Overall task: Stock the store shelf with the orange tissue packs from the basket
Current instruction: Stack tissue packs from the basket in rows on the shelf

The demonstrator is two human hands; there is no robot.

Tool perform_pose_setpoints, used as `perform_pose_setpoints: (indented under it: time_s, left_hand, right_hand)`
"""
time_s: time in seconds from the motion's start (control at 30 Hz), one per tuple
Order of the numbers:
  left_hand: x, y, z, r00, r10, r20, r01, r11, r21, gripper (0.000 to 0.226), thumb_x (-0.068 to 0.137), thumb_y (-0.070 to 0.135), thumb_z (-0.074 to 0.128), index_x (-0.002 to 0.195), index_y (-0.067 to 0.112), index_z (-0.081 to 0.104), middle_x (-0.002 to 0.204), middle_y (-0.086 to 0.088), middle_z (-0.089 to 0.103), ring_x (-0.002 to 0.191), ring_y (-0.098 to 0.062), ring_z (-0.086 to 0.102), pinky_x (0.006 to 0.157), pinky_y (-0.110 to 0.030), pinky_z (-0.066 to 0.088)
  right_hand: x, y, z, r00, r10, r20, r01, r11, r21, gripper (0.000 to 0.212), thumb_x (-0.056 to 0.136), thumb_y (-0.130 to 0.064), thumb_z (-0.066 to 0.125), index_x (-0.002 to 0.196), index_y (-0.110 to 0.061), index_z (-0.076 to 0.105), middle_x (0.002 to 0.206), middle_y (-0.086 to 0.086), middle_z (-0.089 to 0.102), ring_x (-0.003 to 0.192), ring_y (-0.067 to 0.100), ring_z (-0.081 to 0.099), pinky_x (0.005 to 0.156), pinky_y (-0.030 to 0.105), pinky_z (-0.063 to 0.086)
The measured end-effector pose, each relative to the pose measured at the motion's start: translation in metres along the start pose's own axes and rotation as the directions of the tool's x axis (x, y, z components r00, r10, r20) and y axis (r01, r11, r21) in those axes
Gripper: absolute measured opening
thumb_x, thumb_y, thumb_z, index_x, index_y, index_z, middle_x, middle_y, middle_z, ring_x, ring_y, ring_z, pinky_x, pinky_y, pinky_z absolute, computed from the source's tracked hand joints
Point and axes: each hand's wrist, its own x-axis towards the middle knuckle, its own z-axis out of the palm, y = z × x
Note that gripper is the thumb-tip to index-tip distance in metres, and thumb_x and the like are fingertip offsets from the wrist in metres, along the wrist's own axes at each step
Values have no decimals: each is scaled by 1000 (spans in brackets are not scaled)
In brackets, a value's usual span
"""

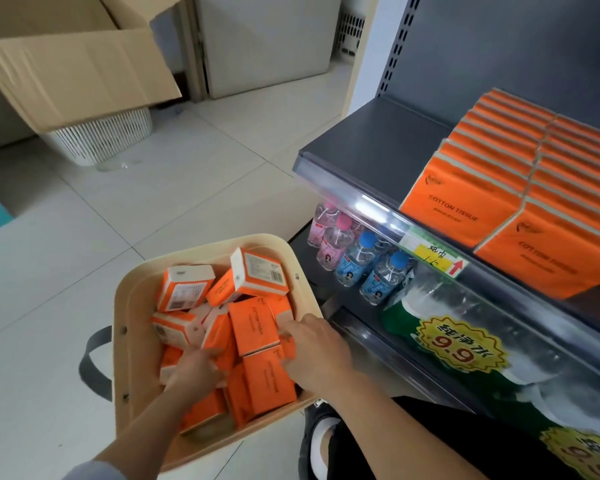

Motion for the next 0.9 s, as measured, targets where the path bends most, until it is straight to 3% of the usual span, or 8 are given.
perform_pose_setpoints:
  time_s: [0.1,0.17,0.33,0.47,0.6,0.7,0.8,0.9]
  left_hand:
    - [-9,3,-17,950,34,-309,-87,983,-160,15,84,23,65,98,27,71,115,-3,63,98,-22,62,80,-32,50]
    - [-17,4,-30,934,55,-353,-172,934,-312,7,89,18,60,92,21,65,97,3,64,88,-21,63,70,-29,49]
    - [-37,3,-62,976,204,-79,-184,569,-802,23,87,11,64,101,12,46,111,-5,57,95,-25,64,62,-26,54]
    - [-39,11,-72,919,392,43,-149,447,-882,52,67,25,83,105,15,49,120,-11,56,106,-33,62,75,-38,57]
    - [-30,11,-79,848,509,151,-36,339,-940,72,57,31,90,113,11,49,123,-13,59,112,-39,59,87,-52,52]
    - [-14,4,-76,968,247,-39,-192,636,-747,51,76,37,75,119,19,55,121,-3,61,111,-26,61,91,-45,51]
    - [16,-11,-62,927,48,-371,-134,969,-209,45,92,20,56,135,24,45,135,-7,50,121,-27,50,96,-47,47]
    - [40,-24,-45,982,75,-171,-44,983,177,73,90,25,58,150,31,17,158,-1,16,144,-30,17,111,-52,31]
  right_hand:
    - [6,-3,1,1000,-2,-3,2,1000,26,33,87,-32,64,118,-25,53,118,1,52,110,23,49,88,39,49]
    - [9,-6,0,1000,18,-13,-17,995,96,34,86,-33,64,118,-26,55,118,-1,53,111,22,50,90,38,48]
    - [18,-14,-5,994,113,-2,-105,929,354,53,82,-41,68,130,-31,47,123,-5,54,115,17,54,99,38,45]
    - [18,-19,-13,983,151,107,-183,739,648,79,81,-39,73,144,-41,25,129,-9,48,123,17,48,103,42,43]
    - [18,-17,-17,979,186,82,-194,740,644,62,83,-30,73,136,-39,42,122,-6,54,116,17,54,97,40,49]
    - [20,-12,-16,969,244,29,-218,797,563,51,82,-31,73,128,-31,52,116,-9,58,110,14,56,95,36,49]
    - [21,-11,-17,961,273,-35,-227,858,461,43,82,-33,72,122,-27,56,115,-9,59,107,14,57,91,33,49]
    - [21,-11,-17,962,272,-24,-238,880,412,40,83,-33,71,120,-27,56,112,-7,58,105,15,58,89,34,50]
